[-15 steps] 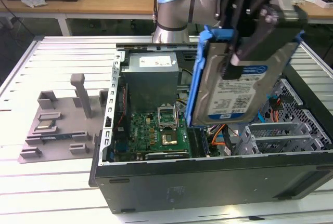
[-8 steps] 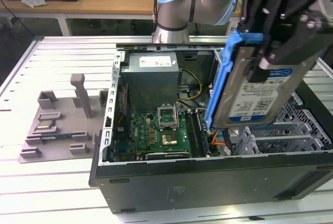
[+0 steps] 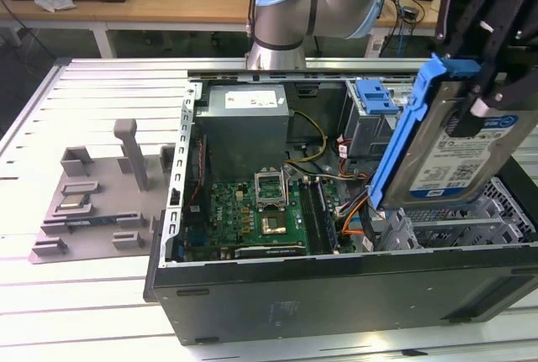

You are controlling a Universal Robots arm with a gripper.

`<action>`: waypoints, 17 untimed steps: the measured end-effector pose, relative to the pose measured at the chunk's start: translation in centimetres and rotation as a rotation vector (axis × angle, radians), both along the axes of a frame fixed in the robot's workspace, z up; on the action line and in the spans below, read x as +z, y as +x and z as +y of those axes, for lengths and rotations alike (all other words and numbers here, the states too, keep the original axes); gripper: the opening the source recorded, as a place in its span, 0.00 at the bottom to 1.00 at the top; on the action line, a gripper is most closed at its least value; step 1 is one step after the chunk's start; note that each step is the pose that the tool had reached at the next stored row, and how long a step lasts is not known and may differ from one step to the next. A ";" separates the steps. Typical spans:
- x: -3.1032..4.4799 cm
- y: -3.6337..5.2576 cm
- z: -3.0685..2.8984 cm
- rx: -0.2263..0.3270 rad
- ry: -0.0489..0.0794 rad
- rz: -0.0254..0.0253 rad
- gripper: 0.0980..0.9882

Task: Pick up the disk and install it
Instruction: 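Pick up the disk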

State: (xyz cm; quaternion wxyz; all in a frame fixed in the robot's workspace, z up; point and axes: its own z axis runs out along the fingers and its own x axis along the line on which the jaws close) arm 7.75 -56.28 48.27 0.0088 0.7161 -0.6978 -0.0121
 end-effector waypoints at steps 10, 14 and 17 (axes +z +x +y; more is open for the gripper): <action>-0.92 3.76 0.33 -0.013 0.010 0.0037 0.30; -1.10 5.76 0.61 -0.012 0.010 0.0053 0.30; -1.13 6.05 0.62 -0.012 0.010 0.0055 0.30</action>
